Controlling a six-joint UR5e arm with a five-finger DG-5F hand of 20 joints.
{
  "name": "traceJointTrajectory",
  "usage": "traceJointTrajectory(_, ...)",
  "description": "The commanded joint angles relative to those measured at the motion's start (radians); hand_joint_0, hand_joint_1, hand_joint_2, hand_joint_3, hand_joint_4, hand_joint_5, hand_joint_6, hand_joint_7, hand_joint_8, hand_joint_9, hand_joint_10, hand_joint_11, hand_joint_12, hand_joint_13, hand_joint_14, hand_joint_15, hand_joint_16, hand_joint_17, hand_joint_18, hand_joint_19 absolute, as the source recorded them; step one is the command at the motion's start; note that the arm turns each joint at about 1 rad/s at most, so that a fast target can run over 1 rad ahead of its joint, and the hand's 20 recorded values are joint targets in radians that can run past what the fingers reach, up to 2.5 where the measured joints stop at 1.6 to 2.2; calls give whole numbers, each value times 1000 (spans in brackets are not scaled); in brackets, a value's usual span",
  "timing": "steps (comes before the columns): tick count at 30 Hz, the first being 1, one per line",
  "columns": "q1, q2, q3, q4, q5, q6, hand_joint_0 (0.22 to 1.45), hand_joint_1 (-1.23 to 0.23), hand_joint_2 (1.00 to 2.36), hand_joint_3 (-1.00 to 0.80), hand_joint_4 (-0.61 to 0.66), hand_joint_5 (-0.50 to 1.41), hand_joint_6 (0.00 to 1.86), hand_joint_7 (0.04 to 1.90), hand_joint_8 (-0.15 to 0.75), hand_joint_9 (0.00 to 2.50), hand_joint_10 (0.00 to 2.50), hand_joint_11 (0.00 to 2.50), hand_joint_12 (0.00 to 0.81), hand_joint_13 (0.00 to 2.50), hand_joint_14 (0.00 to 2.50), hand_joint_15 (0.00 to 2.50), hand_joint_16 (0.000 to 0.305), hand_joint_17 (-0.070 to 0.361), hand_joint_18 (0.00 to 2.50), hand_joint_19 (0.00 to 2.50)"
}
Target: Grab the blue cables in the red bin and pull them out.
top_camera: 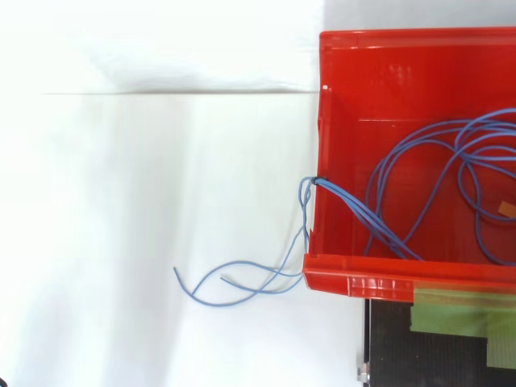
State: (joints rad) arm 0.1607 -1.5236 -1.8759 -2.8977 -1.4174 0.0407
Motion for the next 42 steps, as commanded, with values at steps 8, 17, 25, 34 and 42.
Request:
traceJointTrajectory(8,0,-1,0,-20,3,-9,618,-832,1000,-1000,181,546,12,336,229,458,0,19,341,352,4,107,53,119,227,216)
traceJointTrajectory(17,17,-1,0,9,12,-325,627,-828,1000,-1000,177,538,12,330,230,455,0,19,338,358,5,112,52,118,236,216)
traceJointTrajectory(25,33,-1,0,112,46,-762,631,-828,1000,-1000,176,537,12,330,227,456,0,20,334,363,5,119,52,117,243,213)
traceJointTrajectory(34,33,-1,0,104,43,-853,637,-828,1000,-1000,177,538,12,332,228,456,0,27,334,367,5,113,52,117,248,214)
traceJointTrajectory(42,42,-3,0,153,48,-1209,643,-829,1000,-1000,178,541,12,334,228,462,0,29,332,377,5,124,51,115,258,231)
